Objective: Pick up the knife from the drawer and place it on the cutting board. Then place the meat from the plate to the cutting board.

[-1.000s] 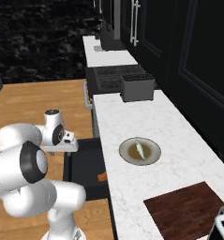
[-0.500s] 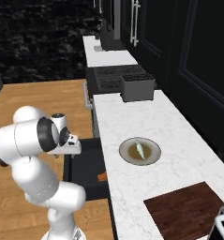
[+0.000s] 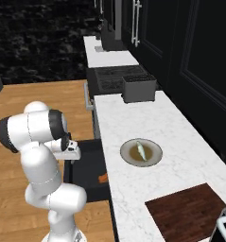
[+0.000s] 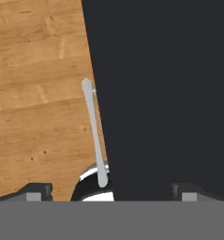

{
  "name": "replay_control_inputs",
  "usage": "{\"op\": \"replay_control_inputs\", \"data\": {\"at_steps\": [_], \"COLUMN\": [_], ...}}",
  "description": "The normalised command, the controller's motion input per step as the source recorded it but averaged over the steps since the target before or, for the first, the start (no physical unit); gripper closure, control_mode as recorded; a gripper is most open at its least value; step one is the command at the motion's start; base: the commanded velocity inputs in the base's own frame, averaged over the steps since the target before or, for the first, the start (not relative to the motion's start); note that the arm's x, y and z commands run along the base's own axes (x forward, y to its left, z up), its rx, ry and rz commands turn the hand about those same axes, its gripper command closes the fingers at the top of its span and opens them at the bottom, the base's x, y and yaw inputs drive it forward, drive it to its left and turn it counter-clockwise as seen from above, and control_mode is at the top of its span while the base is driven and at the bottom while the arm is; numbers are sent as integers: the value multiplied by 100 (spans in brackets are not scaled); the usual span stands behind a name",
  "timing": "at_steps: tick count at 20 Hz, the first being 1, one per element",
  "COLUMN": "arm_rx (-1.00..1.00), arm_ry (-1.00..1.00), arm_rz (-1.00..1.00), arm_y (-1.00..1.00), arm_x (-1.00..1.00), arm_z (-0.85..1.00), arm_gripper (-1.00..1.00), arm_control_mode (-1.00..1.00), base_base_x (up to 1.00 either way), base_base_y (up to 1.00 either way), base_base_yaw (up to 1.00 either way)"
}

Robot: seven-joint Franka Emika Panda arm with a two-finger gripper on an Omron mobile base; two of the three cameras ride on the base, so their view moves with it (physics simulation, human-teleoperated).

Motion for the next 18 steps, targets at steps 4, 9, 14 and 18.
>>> {"op": "replay_control_inputs", "data": {"at_steps": [4,9,14,18], "arm_rx": [0,0,0,0], "arm_ry": [0,-1,-3,-7], "arm_rz": [0,0,-8,-14], "arm_y": [23,46,90,100], "arm_x": [0,0,0,0], "arm_z": [-26,-12,0,0], "arm_gripper": [-100,-100,-100,-100], "arm_control_mode": [-100,-100,-100,-100], "base_base_x": [0,0,0,0], "base_base_y": [0,0,0,0], "base_base_yaw": [0,0,0,0]}}
